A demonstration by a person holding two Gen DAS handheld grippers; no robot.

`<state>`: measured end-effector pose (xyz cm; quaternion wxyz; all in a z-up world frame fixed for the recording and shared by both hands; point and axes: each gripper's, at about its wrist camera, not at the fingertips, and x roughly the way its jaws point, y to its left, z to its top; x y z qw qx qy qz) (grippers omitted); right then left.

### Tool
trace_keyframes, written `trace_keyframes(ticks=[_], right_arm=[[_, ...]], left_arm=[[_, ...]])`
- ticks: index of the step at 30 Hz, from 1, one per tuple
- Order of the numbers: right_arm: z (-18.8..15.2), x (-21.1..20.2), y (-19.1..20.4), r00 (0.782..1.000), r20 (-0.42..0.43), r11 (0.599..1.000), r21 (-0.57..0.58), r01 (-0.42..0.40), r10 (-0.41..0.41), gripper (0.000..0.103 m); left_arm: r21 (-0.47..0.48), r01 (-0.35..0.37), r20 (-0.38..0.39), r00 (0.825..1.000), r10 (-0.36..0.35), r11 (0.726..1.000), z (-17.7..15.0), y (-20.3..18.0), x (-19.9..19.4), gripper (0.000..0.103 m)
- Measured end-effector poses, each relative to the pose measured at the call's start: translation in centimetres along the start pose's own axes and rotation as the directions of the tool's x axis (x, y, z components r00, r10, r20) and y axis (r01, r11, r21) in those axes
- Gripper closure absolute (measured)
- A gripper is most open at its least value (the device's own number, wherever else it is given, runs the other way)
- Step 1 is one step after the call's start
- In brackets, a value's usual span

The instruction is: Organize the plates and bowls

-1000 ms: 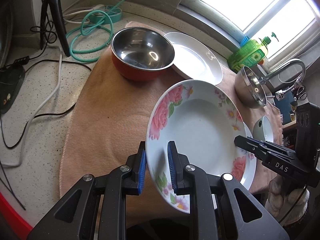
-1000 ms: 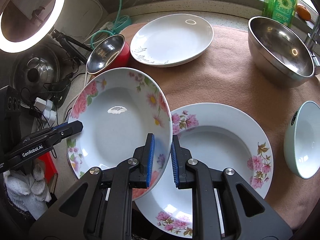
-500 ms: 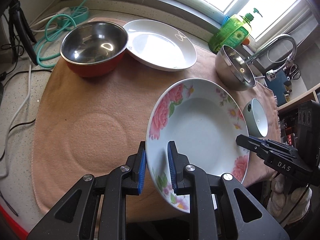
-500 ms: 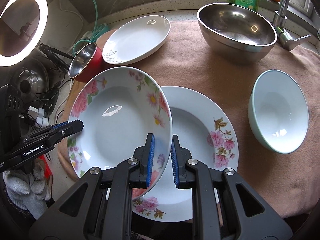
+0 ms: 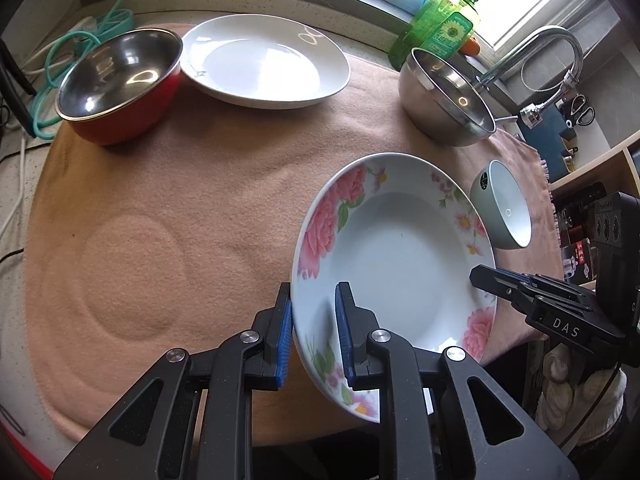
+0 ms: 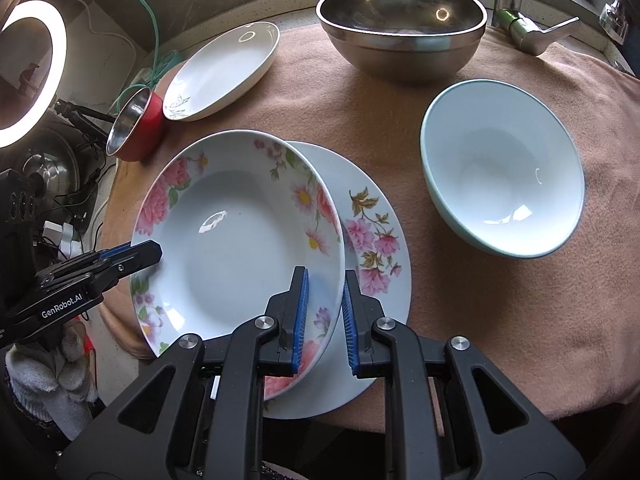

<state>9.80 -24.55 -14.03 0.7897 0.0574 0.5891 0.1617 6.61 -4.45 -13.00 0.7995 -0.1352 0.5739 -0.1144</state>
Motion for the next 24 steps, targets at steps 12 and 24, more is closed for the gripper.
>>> trace_keyframes(ticks=[12,24], right_arm=[[-0.8,0.2,-1.5,1.000,-0.010,1.000,0.019,0.010,-0.010,0.086],[-0.9,0.0,-1.3,0.999,-0.012,0.999,0.002,0.032,-0.032,0.081]], left_arm=[[0.029,-0.020,-0.024,1.000,0.021,0.999,0.1,-1.8,1.5,0.085],[0.051,-0.050,-0.023,0.998,0.051,0.997,0.0,-2.3,1.6,0.085]])
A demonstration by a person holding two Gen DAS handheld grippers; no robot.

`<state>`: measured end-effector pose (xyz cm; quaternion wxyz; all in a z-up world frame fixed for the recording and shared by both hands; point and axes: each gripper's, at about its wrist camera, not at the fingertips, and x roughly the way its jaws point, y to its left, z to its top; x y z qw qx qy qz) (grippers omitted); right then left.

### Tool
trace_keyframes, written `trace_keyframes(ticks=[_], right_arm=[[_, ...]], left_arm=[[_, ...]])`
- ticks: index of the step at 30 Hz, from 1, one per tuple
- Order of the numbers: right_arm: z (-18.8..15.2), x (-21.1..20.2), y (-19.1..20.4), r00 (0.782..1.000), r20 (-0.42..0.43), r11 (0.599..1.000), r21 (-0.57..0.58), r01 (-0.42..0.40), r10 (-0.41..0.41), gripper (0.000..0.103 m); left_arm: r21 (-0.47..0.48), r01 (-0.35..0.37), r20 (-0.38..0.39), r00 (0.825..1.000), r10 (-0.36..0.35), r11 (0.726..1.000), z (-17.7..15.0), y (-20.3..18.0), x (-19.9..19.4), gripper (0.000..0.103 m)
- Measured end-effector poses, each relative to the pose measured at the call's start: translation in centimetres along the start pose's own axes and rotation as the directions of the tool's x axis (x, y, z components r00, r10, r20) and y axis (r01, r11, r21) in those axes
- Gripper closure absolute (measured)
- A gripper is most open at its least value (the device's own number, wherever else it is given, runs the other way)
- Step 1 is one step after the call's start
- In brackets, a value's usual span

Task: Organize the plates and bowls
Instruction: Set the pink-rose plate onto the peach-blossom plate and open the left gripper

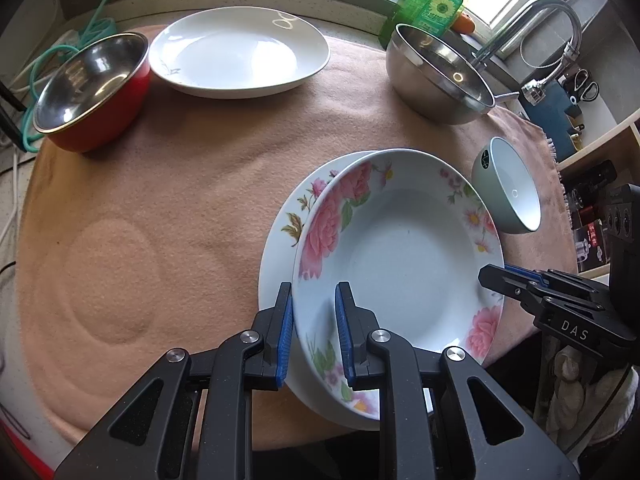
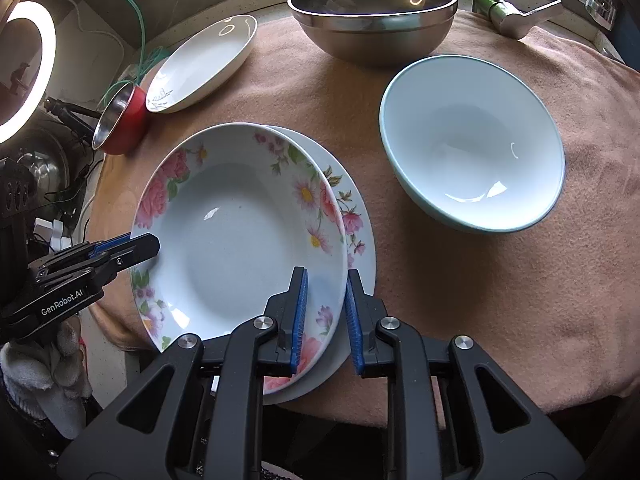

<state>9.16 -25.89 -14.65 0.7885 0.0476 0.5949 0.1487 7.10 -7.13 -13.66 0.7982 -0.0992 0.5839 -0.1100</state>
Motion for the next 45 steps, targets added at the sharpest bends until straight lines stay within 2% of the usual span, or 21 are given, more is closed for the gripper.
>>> trace_keyframes(ticks=[8,14,18,32,34,37,38,40,41,44,45], right_arm=[[0.0,0.1,0.6,1.000,-0.003,0.999,-0.029,0.015,-0.015,0.075],[0.1,0.3,1.6,0.999,-0.007,0.997,-0.064,0.033,-0.034,0.061],[0.1,0.5,2.5,0.997,-0.003,0.991,-0.109,0.079,-0.079,0.059],[0.4,0.2,2.8,0.995,0.027,0.986,-0.132,0.101,-0.098,0.057],[0.6,-0.2,2.9,0.994,0.041,0.986,-0.133,0.102,-0.097,0.049],[0.7,-0.9,3.0,0.993,0.070,0.985,-0.138,0.108,-0.099,0.043],[0.8,-1.1,3.1,0.992,0.077,0.985,-0.139,0.105,-0.095,0.043],[0.9,-1.4,3.1,0.993,0.086,0.986,-0.137,0.094,-0.083,0.033],[0.9,-1.7,3.1,0.993,0.093,0.987,-0.136,0.084,-0.072,0.031],[0.9,-2.4,3.2,0.993,0.110,0.988,-0.139,0.063,-0.048,0.028],[0.9,-2.6,3.2,0.992,0.118,0.989,-0.140,0.057,-0.041,0.023]], left_arm=[[0.002,-0.007,0.001,1.000,0.007,1.000,0.0,0.1,-0.1,0.085],[-0.004,-0.007,0.006,1.000,0.007,1.000,0.0,0.1,-0.1,0.085],[-0.005,-0.013,0.025,1.000,0.013,1.000,0.1,0.1,-0.6,0.085],[-0.014,-0.006,0.029,1.000,0.006,1.000,0.3,0.4,-0.7,0.085],[-0.014,-0.005,0.031,0.999,0.006,1.000,0.3,0.4,-0.8,0.085],[-0.015,-0.009,0.045,0.999,0.010,1.000,0.4,0.3,-1.1,0.084],[-0.013,-0.013,0.049,0.999,0.013,1.000,0.5,0.3,-1.3,0.082],[-0.016,-0.018,0.053,0.998,0.019,1.000,0.5,0.3,-1.5,0.066],[-0.020,-0.013,0.060,0.998,0.014,1.000,0.6,0.4,-1.7,0.051],[-0.013,-0.008,0.088,0.996,0.009,1.000,0.8,0.4,-2.4,0.048],[-0.011,-0.016,0.097,0.995,0.017,1.000,0.8,0.3,-2.7,0.048]])
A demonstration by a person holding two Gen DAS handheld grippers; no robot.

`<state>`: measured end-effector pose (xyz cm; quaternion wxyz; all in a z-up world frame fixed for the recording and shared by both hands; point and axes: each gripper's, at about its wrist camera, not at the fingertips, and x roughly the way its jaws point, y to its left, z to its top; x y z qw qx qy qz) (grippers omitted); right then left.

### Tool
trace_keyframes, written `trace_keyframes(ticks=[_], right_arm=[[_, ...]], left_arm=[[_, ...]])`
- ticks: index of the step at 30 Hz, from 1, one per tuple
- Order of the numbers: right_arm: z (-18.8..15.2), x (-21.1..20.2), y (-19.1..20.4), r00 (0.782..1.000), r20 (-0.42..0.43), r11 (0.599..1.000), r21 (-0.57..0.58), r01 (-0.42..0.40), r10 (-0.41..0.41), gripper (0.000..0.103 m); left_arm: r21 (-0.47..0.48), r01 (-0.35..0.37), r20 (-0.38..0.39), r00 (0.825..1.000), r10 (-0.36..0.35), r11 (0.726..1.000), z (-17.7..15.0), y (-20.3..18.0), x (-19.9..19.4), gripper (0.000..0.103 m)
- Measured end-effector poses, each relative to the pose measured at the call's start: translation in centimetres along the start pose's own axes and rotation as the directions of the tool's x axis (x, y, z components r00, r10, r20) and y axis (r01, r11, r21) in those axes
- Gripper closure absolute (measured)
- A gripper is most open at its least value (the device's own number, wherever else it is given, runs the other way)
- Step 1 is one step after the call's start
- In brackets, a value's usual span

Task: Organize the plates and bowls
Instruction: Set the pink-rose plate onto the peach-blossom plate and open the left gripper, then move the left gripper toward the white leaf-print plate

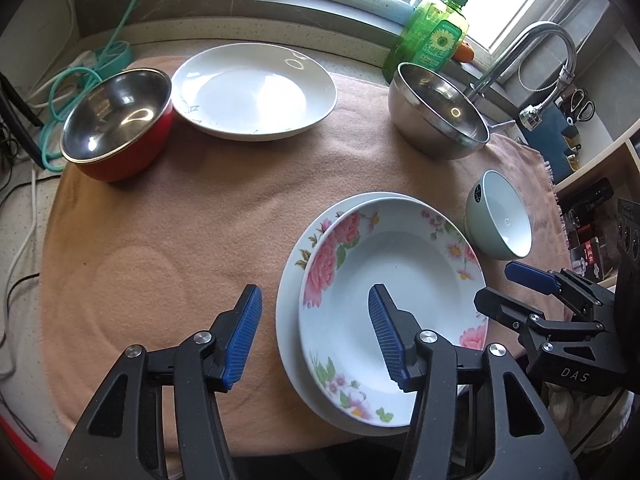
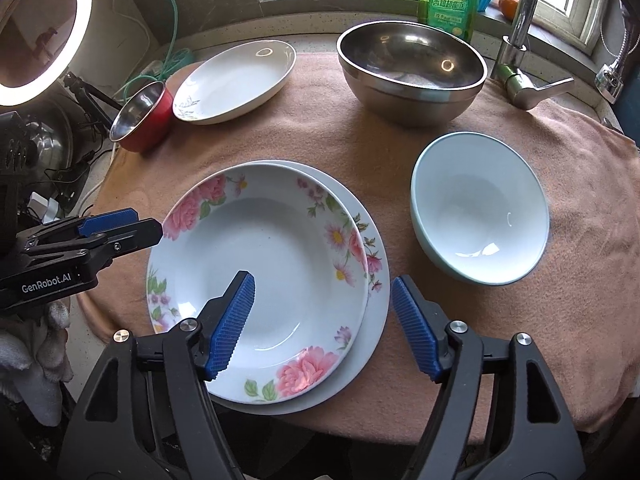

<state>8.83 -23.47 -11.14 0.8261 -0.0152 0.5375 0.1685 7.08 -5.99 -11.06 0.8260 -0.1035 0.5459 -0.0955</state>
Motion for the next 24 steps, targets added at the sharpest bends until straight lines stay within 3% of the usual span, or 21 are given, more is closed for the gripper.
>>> trace_keyframes(ticks=[1,3,24], right_arm=[[0.1,-0.3,0.0,1.000,0.011,1.000,0.000,-0.010,0.010,0.017],[0.3,-0.8,-0.1,0.999,0.028,1.000,-0.003,-0.021,0.021,0.016],[1.8,-4.8,-1.1,0.986,0.085,0.989,-0.038,-0.143,0.146,0.015]], left_arm=[[0.003,-0.004,0.003,1.000,0.004,1.000,0.1,0.0,-0.2,0.047],[-0.002,-0.020,0.015,1.000,0.020,1.000,0.3,0.1,-0.6,0.041],[-0.080,-0.100,0.116,0.987,0.109,0.992,1.3,0.7,-4.7,0.041]])
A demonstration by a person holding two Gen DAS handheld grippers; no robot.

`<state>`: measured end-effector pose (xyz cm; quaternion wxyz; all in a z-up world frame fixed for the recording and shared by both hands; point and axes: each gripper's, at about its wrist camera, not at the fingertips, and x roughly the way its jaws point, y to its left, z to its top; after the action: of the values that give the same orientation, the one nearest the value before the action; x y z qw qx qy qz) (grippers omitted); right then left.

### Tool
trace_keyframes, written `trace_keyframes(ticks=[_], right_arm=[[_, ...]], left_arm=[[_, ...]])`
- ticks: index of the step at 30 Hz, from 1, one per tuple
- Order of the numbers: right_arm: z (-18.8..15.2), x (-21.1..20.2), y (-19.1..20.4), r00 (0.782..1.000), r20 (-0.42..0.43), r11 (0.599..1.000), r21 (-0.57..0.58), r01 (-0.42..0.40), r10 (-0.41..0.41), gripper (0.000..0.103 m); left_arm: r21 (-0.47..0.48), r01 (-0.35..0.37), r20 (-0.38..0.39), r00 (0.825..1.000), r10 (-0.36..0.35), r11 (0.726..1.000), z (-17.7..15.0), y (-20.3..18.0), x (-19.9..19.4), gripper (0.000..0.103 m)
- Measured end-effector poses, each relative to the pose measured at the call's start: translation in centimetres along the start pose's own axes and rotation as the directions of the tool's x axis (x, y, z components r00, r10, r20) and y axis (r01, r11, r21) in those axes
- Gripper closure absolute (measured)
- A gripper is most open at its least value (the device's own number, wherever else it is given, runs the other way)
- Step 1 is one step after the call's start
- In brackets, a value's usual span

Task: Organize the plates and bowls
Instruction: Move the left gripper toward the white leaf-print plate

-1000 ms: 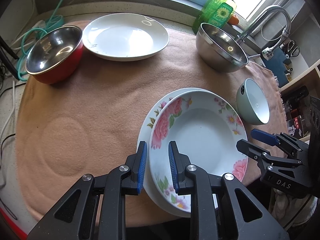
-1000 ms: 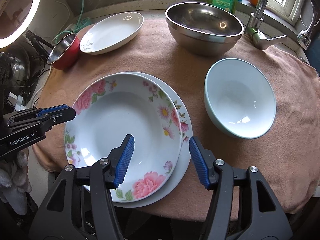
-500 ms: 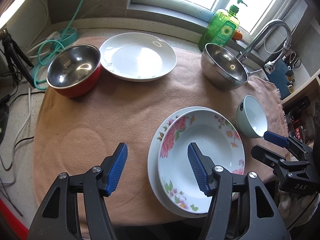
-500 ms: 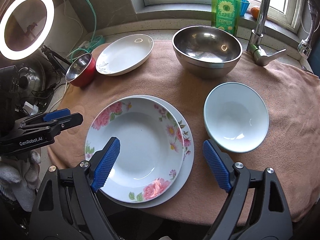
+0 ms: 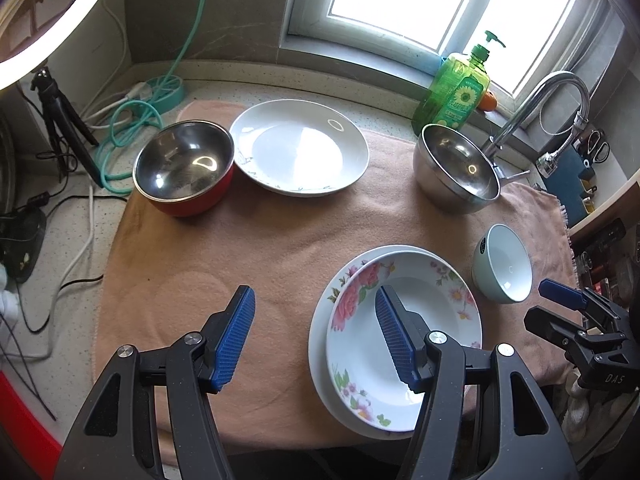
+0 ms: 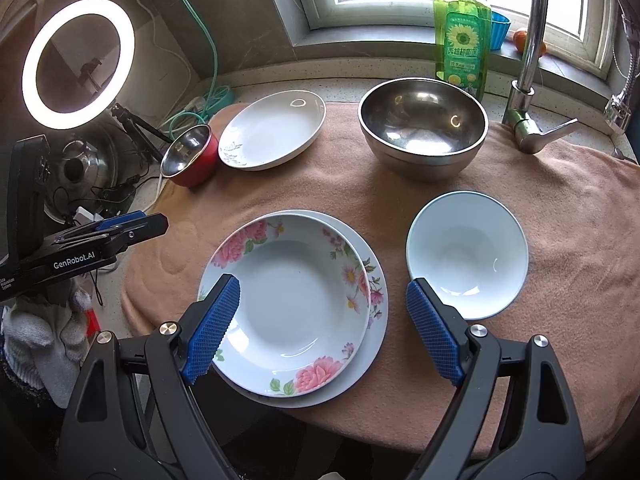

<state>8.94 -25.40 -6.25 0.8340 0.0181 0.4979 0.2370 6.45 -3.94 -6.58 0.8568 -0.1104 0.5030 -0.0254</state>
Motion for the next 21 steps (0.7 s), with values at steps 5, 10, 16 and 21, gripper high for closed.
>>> trace_keyframes(ticks=[5,10,16,21], right_arm=[[0.7,0.2,0.7,1.000,0.010,1.000,0.021,-0.012,0.012,0.015],[2.1,1.1,1.6,1.000,0.027,0.998,0.069,0.007,-0.009,0.015],[4.6,3.3,2.4,0.999,0.030,0.988,0.154,0.014,-0.019,0.015],[6.6,5.6,2.7,0.999,0.029,0.970,0.241,0.008,-0.016,0.015]], left_arm=[[0.050,-0.004,0.005,1.000,0.003,0.999,1.9,0.6,-0.4,0.041],[0.105,0.024,-0.007,1.000,-0.023,0.994,4.9,1.9,0.3,0.041],[0.169,0.059,-0.038,0.998,-0.054,0.984,9.4,3.9,2.2,0.041],[0.198,0.091,-0.073,0.994,-0.077,0.976,13.2,5.4,4.7,0.041]])
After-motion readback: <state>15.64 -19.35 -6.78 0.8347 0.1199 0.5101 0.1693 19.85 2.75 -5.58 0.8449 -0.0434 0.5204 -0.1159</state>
